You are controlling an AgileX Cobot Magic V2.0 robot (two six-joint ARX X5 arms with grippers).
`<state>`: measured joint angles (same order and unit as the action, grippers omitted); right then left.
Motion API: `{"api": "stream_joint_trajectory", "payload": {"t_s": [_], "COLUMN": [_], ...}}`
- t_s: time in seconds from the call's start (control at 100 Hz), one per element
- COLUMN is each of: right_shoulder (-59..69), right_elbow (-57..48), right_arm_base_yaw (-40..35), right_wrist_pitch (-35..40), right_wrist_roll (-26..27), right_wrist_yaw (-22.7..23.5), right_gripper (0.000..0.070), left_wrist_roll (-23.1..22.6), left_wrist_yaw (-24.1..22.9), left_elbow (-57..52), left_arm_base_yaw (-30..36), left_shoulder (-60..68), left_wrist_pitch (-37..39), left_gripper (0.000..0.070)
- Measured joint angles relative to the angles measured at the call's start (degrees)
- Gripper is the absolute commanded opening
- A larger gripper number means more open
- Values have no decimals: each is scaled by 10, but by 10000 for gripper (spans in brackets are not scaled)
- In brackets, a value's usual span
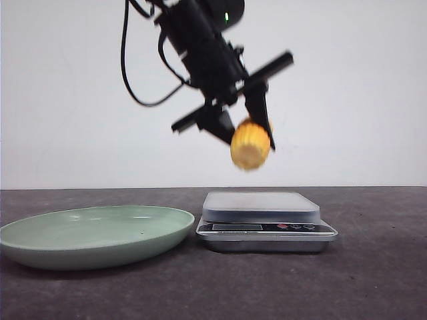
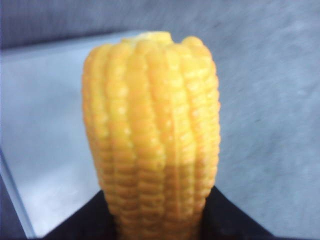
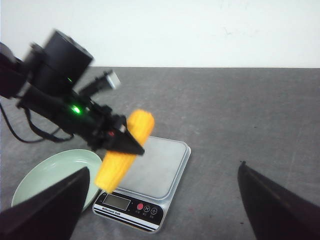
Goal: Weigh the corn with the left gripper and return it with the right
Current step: 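Carry the corn with the left gripper over the scale and lower it, then open the left gripper to release the corn on the scale, withdraw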
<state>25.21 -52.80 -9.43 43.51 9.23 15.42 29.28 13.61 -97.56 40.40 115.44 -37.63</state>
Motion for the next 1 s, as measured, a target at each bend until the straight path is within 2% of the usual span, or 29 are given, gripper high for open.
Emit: {"api": "stream_joint_trajectory", "payload": {"t_s": [0.07, 0.13, 0.18, 0.26, 0.31, 0.54, 0.67, 0.8, 0.9, 0.95, 1.0], "right_shoulder": [0, 0, 0, 0, 0, 0, 0, 0, 0, 0, 0], "right_elbow": [0, 0, 0, 0, 0, 0, 0, 0, 0, 0, 0], "right_arm_base_yaw": [0, 0, 0, 0, 0, 0, 0, 0, 0, 0, 0], "right_wrist_pitch": [0, 0, 0, 0, 0, 0, 0, 0, 0, 0, 0], "right_wrist_roll": [0, 0, 0, 0, 0, 0, 0, 0, 0, 0, 0], "right_wrist_yaw": [0, 0, 0, 0, 0, 0, 0, 0, 0, 0, 0], "right_gripper": [604, 604, 604, 604, 604, 604, 604, 603, 604, 603, 603], "left_wrist_roll": [8, 11, 14, 17, 17, 16, 16, 16, 15, 10, -1], "left_wrist_yaw": [0, 0, 0, -2, -5, -19, -29, -36, -50, -54, -55], "left_elbow": [0, 0, 0, 0, 0, 0, 0, 0, -7, -17, -30], "left_arm_base_yaw": [-1, -1, 0, 0, 0, 0, -3, -14, -25, -30, -34], "left_shoulder": [16, 23, 23, 23, 23, 23, 23, 19, 0, -17, -37], "left_wrist_pitch": [-5, -6, -6, -1, -3, -2, -3, -6, -38, -54, -67], "left_gripper": [44, 114, 234, 495, 562, 569, 699, 700, 700, 625, 471]}}
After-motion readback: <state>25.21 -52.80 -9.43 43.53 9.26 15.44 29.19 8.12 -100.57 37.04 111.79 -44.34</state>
